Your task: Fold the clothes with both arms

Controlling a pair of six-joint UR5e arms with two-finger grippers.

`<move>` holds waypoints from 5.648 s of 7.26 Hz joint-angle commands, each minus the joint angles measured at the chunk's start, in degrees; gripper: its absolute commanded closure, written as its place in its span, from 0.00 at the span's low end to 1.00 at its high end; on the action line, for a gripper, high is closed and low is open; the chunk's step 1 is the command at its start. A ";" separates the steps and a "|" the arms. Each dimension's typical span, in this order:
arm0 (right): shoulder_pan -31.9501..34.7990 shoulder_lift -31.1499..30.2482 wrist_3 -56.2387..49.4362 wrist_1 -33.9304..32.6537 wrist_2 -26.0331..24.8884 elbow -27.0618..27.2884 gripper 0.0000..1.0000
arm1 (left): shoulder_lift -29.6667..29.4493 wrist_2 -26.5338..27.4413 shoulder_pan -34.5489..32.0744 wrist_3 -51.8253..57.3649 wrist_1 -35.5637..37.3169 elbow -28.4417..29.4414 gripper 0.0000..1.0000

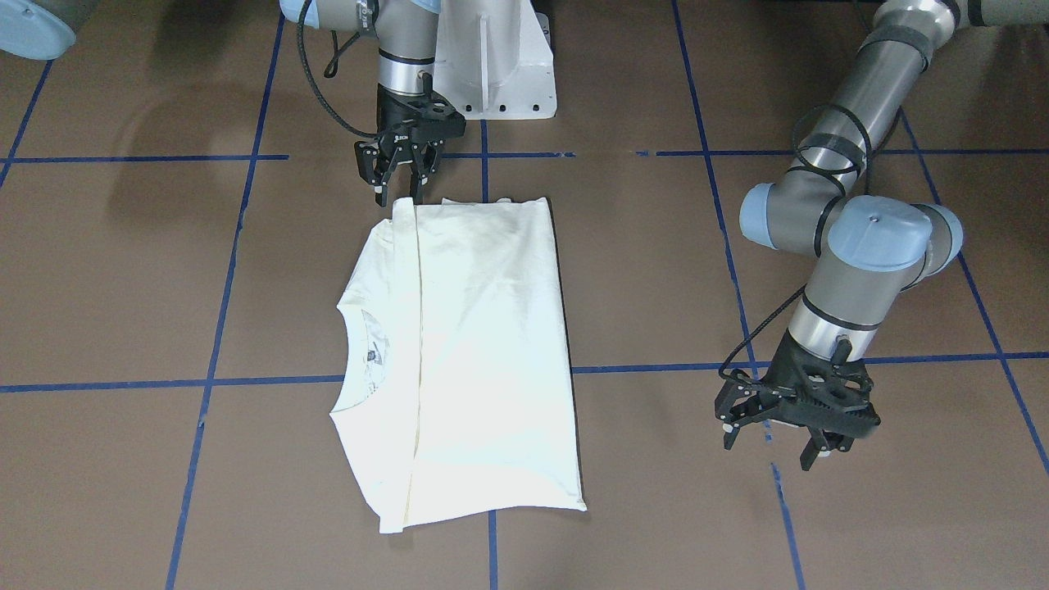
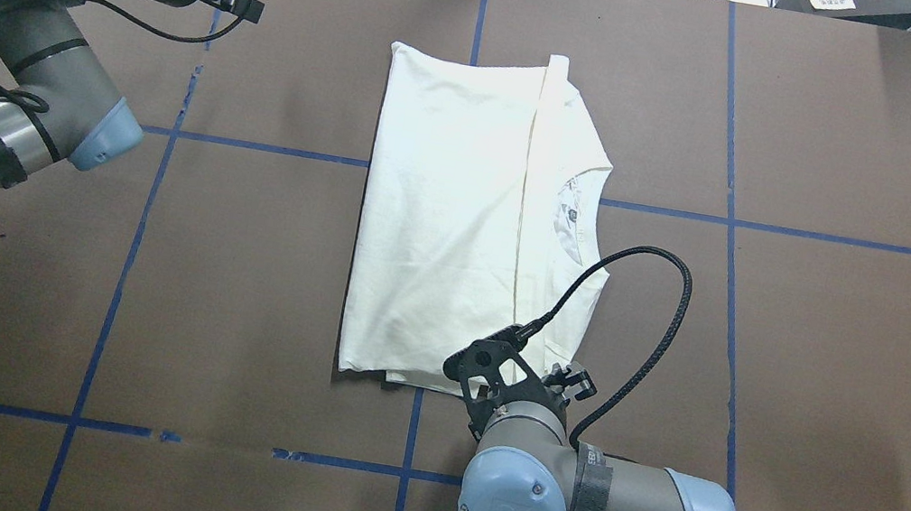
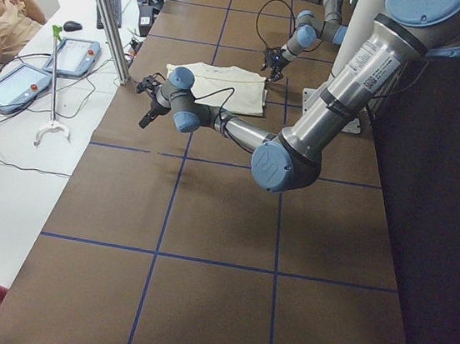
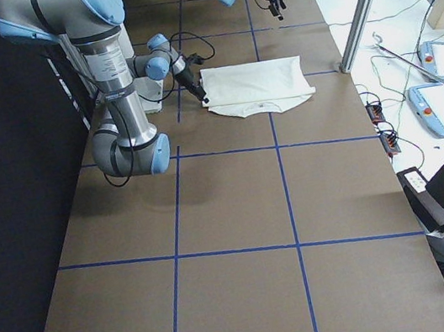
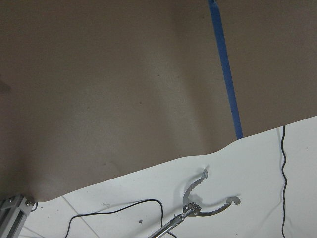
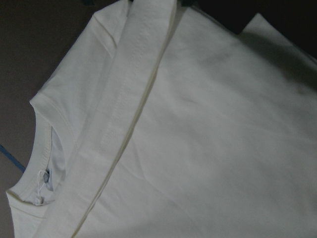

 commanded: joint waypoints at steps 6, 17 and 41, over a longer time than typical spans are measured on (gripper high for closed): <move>0.48 1.19 -0.76 0.16 0.18 -0.39 1.00 | 0.16 0.00 0.00 -0.02 -0.06 0.00 0.00; -0.31 -3.91 26.75 -0.11 3.61 1.55 0.24 | 0.16 0.00 0.09 -0.11 -0.06 0.09 0.00; 13.40 -19.20 48.37 47.35 15.39 3.31 0.00 | 13.08 11.25 37.88 -58.29 9.25 -31.47 0.39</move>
